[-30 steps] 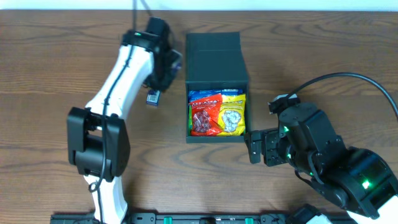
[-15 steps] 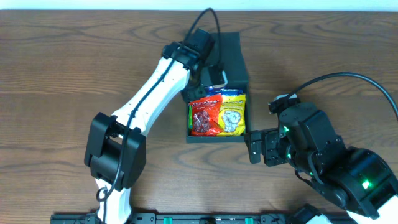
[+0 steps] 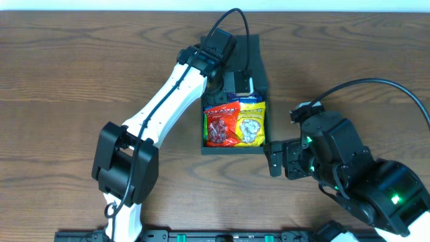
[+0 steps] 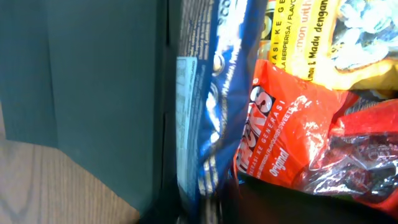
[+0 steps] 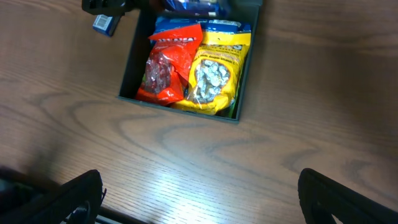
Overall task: Pack container
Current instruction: 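Carry the dark blue bar right and lower it into the box, then release the bar and lift left gripper back left, then lower left gripper onto the small blue packet and grasp it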
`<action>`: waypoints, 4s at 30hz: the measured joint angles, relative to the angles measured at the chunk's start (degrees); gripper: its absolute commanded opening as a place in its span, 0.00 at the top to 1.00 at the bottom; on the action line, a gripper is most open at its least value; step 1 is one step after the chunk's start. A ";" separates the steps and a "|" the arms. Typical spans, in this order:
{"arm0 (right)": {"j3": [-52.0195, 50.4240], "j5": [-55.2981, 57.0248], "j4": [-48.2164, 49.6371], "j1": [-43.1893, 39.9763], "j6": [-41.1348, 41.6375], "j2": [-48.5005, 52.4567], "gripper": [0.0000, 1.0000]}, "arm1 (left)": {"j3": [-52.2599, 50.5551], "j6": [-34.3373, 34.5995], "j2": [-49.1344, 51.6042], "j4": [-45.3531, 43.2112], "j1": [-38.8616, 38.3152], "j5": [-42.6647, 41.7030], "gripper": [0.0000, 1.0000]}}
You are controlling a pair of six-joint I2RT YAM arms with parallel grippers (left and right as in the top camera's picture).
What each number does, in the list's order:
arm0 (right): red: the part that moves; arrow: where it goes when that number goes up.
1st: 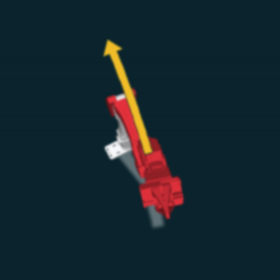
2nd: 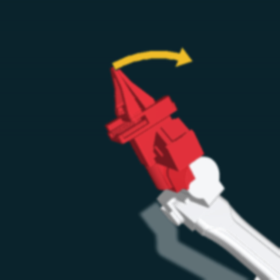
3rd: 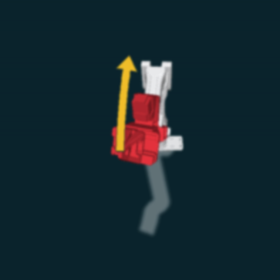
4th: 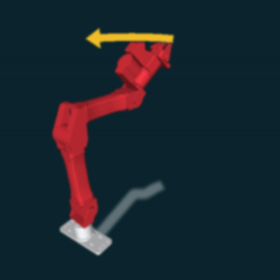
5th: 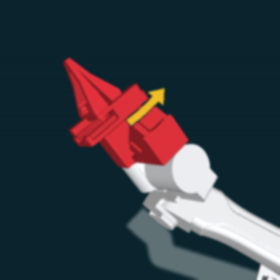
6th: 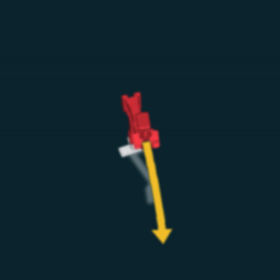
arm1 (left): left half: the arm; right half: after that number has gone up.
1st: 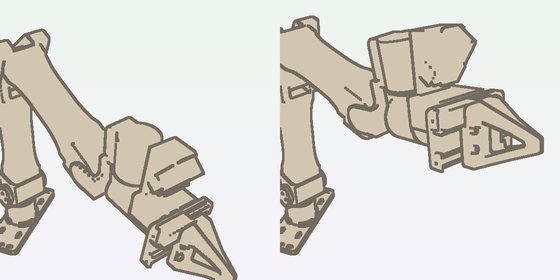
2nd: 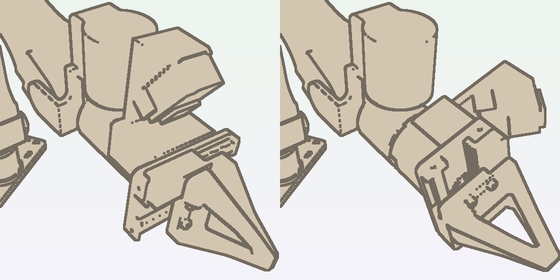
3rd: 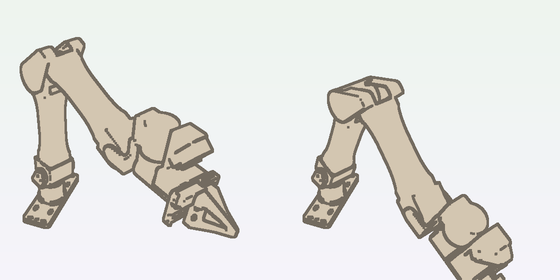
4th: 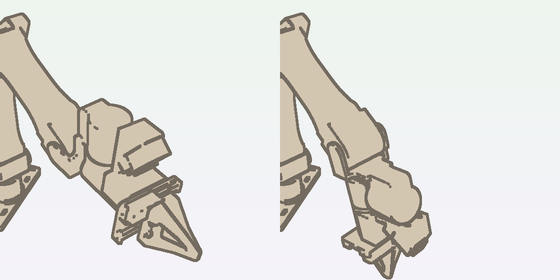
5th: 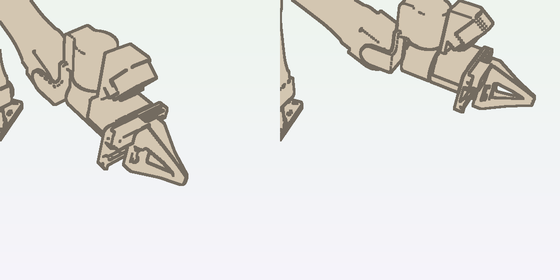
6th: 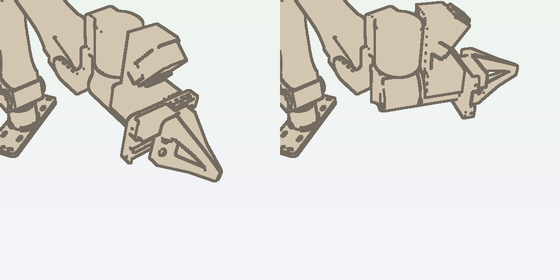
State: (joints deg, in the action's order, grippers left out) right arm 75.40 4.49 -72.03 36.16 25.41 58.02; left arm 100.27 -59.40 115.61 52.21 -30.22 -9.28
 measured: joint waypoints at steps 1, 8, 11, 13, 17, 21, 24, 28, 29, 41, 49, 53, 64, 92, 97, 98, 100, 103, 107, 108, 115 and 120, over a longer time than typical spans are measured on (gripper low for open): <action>0.00 -0.02 0.00 0.00 0.00 0.00 0.01 | 0.00 0.00 0.00 -0.02 0.00 -0.02 0.05; 0.00 0.00 0.00 0.00 0.00 0.00 0.01 | 0.00 4.13 0.00 -0.11 0.00 1.40 0.05; 0.00 -0.02 0.00 0.00 0.00 0.00 0.01 | -0.02 11.02 0.00 0.22 0.02 4.39 0.05; 0.00 -0.02 0.00 0.00 0.00 0.00 0.01 | 0.00 15.89 0.00 1.09 0.20 6.56 0.05; 0.00 -0.02 -0.02 0.00 0.00 0.00 0.01 | -0.02 24.61 0.00 4.98 1.49 9.05 0.05; 0.00 0.00 -0.02 0.00 0.00 0.00 0.01 | 0.00 32.57 0.00 7.74 4.59 9.75 0.05; 0.00 -0.02 -0.02 0.00 0.00 0.00 0.01 | 0.00 37.68 0.00 8.57 8.00 9.29 0.05; 0.00 0.00 0.00 0.00 0.00 0.00 0.01 | 0.00 42.23 0.00 9.11 12.83 5.90 0.05; 0.00 -0.02 0.00 0.00 0.00 0.00 0.01 | -0.02 43.28 0.00 9.11 14.19 4.68 0.05; 0.00 0.00 -0.02 0.00 0.00 0.00 0.01 | -2.93 47.71 -0.42 7.02 22.58 0.57 0.05; 0.00 -0.02 0.00 0.00 0.00 0.00 0.01 | -8.22 48.06 -0.44 1.27 22.40 0.04 0.05; 0.00 -0.02 0.00 0.00 0.00 0.00 0.01 | -9.68 48.09 -0.44 -2.58 22.40 -0.04 0.05; 0.00 0.00 -0.02 0.00 0.00 0.00 0.01 | -14.78 50.18 -0.44 -9.97 22.38 1.90 0.05; 0.00 -0.02 0.00 0.00 0.00 0.00 0.01 | -23.74 53.27 -0.44 -18.18 19.45 6.47 0.14; 0.00 0.00 0.00 0.00 0.00 0.00 0.01 | -24.11 53.62 -0.44 -18.43 19.43 6.75 0.17; 0.00 0.00 -0.02 0.00 0.00 0.00 0.01 | -24.30 53.64 -0.44 -18.60 19.45 6.75 0.17; 0.00 0.00 -0.02 0.00 0.00 0.00 0.01 | -24.90 53.66 -0.44 -19.04 19.45 6.75 0.18; 0.00 0.00 0.00 0.00 0.00 0.00 0.01 | -25.46 53.90 -0.44 -19.19 19.45 6.75 0.25; 0.00 -0.02 0.00 0.00 0.00 0.00 0.01 | -25.51 54.82 -0.44 -19.30 19.43 6.75 0.41; 0.00 0.00 0.00 0.00 0.00 0.00 0.01 | -25.53 54.90 -0.44 -19.30 19.43 6.73 0.45; 0.00 0.00 0.00 0.00 0.00 0.00 0.01 | -25.57 56.41 -0.44 -19.08 19.43 6.80 0.58; 0.00 0.00 0.00 0.00 0.00 0.00 0.01 | -25.57 56.65 -0.63 -17.46 19.43 6.97 0.67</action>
State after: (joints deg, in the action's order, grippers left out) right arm 75.40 4.49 -72.03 36.16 25.41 58.02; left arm 74.70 -2.74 114.98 34.74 -10.79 -2.31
